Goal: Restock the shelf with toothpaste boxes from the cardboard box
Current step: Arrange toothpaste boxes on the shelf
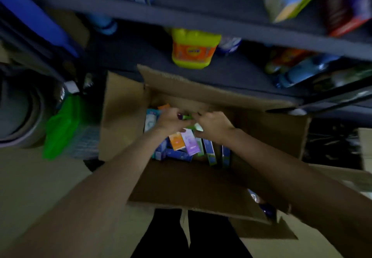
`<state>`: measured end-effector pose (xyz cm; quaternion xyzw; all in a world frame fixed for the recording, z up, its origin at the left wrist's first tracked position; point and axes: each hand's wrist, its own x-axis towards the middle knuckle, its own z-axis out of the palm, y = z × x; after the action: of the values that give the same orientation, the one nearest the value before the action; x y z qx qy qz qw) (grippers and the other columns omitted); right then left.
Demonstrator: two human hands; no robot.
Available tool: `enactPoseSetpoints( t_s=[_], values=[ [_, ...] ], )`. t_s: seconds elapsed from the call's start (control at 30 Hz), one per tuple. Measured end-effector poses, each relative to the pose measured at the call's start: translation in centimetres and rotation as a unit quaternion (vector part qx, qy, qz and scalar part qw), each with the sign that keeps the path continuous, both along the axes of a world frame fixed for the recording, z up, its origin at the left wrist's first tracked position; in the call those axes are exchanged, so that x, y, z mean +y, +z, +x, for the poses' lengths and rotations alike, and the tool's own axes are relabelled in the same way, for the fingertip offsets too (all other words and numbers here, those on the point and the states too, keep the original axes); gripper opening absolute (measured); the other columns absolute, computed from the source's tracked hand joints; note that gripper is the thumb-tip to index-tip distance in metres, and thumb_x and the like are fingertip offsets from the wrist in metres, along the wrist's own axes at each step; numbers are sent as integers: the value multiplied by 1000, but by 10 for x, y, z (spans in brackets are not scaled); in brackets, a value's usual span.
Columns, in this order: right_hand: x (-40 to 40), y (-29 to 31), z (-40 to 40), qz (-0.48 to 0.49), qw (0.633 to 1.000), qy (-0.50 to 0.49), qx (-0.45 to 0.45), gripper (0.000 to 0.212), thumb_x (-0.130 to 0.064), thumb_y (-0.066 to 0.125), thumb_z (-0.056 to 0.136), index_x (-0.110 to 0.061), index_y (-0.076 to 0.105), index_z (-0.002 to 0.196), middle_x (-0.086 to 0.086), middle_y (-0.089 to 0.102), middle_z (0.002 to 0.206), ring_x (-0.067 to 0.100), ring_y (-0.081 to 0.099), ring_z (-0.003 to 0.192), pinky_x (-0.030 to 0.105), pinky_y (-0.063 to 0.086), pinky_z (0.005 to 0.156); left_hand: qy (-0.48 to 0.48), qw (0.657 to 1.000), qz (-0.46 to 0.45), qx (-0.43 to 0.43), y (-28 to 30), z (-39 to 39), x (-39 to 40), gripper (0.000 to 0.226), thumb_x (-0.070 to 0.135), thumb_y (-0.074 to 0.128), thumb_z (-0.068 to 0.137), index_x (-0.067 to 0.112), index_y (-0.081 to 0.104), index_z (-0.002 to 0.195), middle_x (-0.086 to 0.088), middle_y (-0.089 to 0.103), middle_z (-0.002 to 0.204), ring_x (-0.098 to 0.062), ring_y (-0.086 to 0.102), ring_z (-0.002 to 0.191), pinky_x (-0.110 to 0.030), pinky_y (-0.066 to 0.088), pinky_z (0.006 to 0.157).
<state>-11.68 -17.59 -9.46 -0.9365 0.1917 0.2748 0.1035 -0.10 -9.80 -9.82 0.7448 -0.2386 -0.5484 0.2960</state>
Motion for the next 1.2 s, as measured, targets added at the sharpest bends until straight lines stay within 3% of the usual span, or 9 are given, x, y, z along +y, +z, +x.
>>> enactPoseSetpoints(
  t_s=[0.1, 0.27, 0.37, 0.53, 0.63, 0.7, 0.8, 0.97, 1.2],
  values=[
    [-5, 100, 12, 36, 998, -4, -51, 61, -43, 58, 87, -19, 37, 139, 4, 49, 135, 24, 51, 119, 32, 43, 84, -56, 996, -4, 68, 86, 38, -3, 32, 1, 66, 81, -5, 55, 111, -5, 55, 88, -14, 58, 78, -14, 53, 54],
    [-47, 245, 32, 189, 980, -56, 9, 51, -33, 73, 79, -11, 54, 121, 5, 65, 116, 17, 59, 101, 29, 45, 87, -224, 966, -106, 70, 240, 99, -9, 30, -4, 68, 77, 11, 60, 101, -2, 60, 98, -6, 64, 82, -16, 55, 69],
    [-70, 304, 27, 266, 957, -115, 6, 53, -18, 71, 77, -7, 49, 124, 16, 58, 123, 26, 55, 108, 44, 44, 93, -264, 942, -201, 40, 321, 119, -10, 49, 25, 88, 54, 22, 64, 97, 3, 64, 103, -5, 61, 92, -19, 52, 76],
    [-83, 370, 16, 394, 897, -183, -77, 52, -20, 65, 62, -16, 55, 112, 9, 61, 105, 25, 55, 99, 48, 39, 87, -220, 936, -272, 26, 407, 125, -11, 51, 30, 88, 48, 25, 68, 95, 10, 66, 111, -7, 63, 101, -20, 54, 76],
    [-97, 406, 6, 449, 847, -240, -152, 29, -9, 59, 83, -13, 56, 112, -2, 68, 92, 10, 65, 81, 28, 49, 78, -148, 942, -302, 1, 431, 121, -23, 32, 13, 71, 72, 16, 63, 102, 3, 63, 105, -12, 65, 93, -21, 57, 73],
    [-113, 427, -2, 476, 819, -249, -201, 45, -34, 69, 80, -15, 57, 119, 0, 67, 107, 14, 64, 93, 28, 51, 84, -11, 950, -311, 14, 441, 114, -34, 28, 13, 64, 83, 9, 60, 110, -4, 60, 108, -13, 64, 88, -21, 58, 65],
    [-124, 458, -13, 447, 825, -254, -236, 67, -53, 79, 60, -22, 59, 116, -5, 62, 118, 15, 62, 101, 29, 54, 78, 145, 944, -294, 34, 452, 108, -54, 34, 19, 62, 86, 5, 56, 116, -7, 61, 92, -13, 60, 74, -18, 54, 47],
    [-144, 470, -19, 356, 823, -288, -337, 21, -7, 62, 85, -11, 58, 106, 2, 59, 103, 16, 60, 88, 32, 55, 80, 156, 952, -261, 34, 465, 98, -76, 16, 22, 60, 88, 12, 56, 100, -6, 64, 77, -7, 64, 46, -19, 52, 40],
    [-178, 456, -19, 133, 895, -274, -326, 50, -21, 65, 86, -11, 48, 133, 2, 47, 137, 14, 47, 118, 21, 46, 76, 141, 942, -293, 82, 453, 92, -103, 15, 14, 55, 91, 8, 55, 105, -11, 60, 103, -19, 63, 86, -27, 59, 59]
  ],
)
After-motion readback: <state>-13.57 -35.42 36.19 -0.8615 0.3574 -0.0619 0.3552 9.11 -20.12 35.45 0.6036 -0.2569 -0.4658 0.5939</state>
